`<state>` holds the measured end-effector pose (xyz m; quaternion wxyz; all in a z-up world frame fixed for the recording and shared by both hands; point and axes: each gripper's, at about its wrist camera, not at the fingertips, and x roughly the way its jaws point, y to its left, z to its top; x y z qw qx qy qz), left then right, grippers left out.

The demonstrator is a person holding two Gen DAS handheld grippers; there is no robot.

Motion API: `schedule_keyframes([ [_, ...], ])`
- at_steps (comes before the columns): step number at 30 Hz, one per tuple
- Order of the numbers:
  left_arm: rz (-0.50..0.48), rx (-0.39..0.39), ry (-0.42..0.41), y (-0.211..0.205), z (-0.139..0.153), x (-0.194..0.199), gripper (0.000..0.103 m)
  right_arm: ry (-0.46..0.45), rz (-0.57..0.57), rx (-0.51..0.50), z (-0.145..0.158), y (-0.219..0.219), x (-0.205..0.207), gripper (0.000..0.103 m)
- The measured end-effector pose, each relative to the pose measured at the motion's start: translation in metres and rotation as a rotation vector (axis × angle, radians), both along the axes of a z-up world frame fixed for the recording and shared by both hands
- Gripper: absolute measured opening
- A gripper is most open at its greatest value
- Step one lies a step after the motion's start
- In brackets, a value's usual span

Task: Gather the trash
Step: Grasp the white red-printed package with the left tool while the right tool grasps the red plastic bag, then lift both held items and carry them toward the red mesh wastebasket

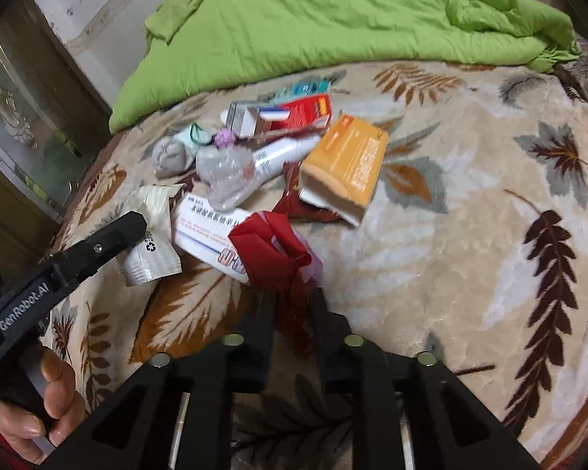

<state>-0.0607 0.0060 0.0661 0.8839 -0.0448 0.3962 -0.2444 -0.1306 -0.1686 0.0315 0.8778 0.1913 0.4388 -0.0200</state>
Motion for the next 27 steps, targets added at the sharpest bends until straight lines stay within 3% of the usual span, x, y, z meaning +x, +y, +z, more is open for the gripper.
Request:
schedule_keyframes([
  [13, 0.036, 0.134, -0.165, -0.007, 0.012, -0.031, 0.037, -0.166, -0.074, 0.003, 0.027, -0.012, -0.024, 0.015],
  [21, 0.065, 0.228, -0.281, -0.014, 0.019, -0.049, 0.037, -0.192, -0.083, 0.005, 0.031, -0.013, -0.028, 0.015],
  [27, 0.067, 0.245, -0.305, -0.017, 0.021, -0.051, 0.037, -0.198, -0.082, 0.002, 0.031, -0.013, -0.030, 0.015],
])
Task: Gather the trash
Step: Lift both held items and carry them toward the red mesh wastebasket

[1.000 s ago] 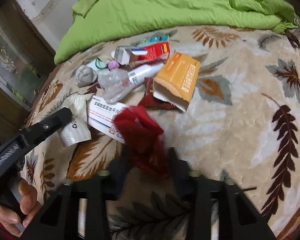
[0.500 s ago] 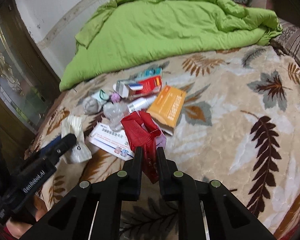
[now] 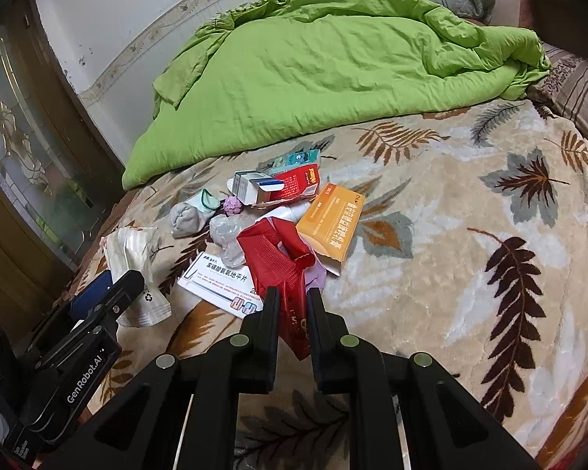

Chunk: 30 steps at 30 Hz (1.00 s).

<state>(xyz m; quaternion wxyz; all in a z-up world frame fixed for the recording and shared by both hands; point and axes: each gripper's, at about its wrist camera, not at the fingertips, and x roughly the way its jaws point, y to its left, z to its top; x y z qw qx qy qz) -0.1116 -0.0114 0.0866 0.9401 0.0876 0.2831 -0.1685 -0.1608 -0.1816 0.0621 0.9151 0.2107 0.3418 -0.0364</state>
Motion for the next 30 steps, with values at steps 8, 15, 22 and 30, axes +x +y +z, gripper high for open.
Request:
schedule_keyframes([
  [8, 0.007, 0.007, 0.008, 0.000, -0.001, 0.001, 0.037, -0.001, 0.002, -0.001, 0.000, 0.001, 0.001, 0.015],
  [15, 0.042, 0.007, 0.012, 0.006, -0.001, 0.007, 0.037, -0.005, 0.005, -0.002, 0.001, 0.002, 0.001, 0.015],
  [22, 0.086, 0.003, -0.004, 0.015, 0.001, 0.009, 0.037, -0.013, 0.015, -0.008, 0.002, 0.006, 0.001, 0.015],
  [30, 0.122, 0.003, -0.006, 0.022, 0.001, 0.012, 0.037, -0.016, 0.022, -0.006, 0.001, 0.009, 0.002, 0.015],
])
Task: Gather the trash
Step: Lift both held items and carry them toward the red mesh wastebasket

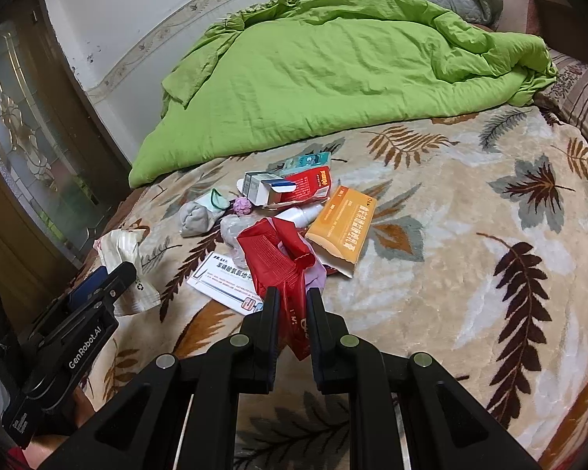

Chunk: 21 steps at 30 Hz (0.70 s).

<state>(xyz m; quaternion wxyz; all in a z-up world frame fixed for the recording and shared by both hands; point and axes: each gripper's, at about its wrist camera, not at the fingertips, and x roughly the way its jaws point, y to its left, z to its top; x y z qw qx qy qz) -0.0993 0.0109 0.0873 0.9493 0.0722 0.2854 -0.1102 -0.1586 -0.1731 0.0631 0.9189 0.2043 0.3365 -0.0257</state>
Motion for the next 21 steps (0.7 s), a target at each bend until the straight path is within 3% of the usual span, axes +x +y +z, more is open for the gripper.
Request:
schedule_keyframes([
  [21, -0.012, -0.016, 0.003, 0.0021, 0.0000, -0.0001, 0.037, -0.003, 0.001, 0.010, 0.0007, -0.0009, 0.0000, 0.015],
])
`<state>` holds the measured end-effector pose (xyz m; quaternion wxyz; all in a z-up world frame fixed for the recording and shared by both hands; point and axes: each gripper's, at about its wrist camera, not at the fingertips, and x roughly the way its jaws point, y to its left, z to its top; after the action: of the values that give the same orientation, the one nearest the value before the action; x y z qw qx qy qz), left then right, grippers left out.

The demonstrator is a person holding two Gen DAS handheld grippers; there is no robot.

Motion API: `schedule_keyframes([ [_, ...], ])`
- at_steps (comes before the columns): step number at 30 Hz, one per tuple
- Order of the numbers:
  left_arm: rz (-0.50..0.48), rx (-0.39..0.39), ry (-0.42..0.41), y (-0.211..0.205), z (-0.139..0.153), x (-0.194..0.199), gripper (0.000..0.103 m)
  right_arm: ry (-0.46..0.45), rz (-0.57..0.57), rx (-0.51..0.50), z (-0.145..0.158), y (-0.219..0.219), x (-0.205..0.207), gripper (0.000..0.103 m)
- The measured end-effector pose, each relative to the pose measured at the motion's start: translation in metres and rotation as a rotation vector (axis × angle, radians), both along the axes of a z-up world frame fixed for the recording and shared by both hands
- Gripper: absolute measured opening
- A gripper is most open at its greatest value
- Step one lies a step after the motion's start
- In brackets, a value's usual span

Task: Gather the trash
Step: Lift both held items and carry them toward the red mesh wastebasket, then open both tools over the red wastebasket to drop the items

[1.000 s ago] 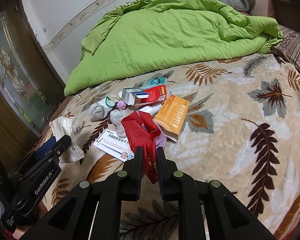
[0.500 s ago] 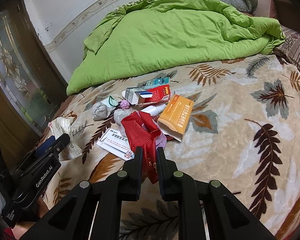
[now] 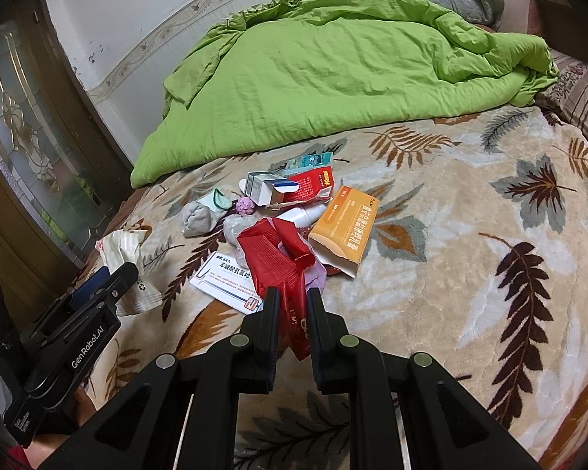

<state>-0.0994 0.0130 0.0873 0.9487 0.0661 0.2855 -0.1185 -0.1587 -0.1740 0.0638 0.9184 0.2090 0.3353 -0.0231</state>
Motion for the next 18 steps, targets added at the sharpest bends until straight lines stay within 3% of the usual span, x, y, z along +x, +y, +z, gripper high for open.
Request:
schedule_keyframes([
  [4, -0.064, -0.033, 0.009, -0.008, 0.004, -0.007, 0.037, -0.003, -0.023, 0.060, 0.004, -0.014, -0.017, 0.015],
  [8, -0.195, -0.070, 0.024, -0.028, 0.011, -0.025, 0.037, -0.011, -0.067, 0.097, 0.014, -0.036, -0.053, 0.015],
  [14, -0.476, -0.126, 0.064, -0.079, 0.027, -0.078, 0.037, -0.011, -0.183, 0.128, 0.031, -0.081, -0.131, 0.015],
  [18, -0.703, -0.162, 0.133, -0.120, 0.038, -0.123, 0.037, 0.002, -0.291, 0.115, 0.038, -0.111, -0.192, 0.015],
])
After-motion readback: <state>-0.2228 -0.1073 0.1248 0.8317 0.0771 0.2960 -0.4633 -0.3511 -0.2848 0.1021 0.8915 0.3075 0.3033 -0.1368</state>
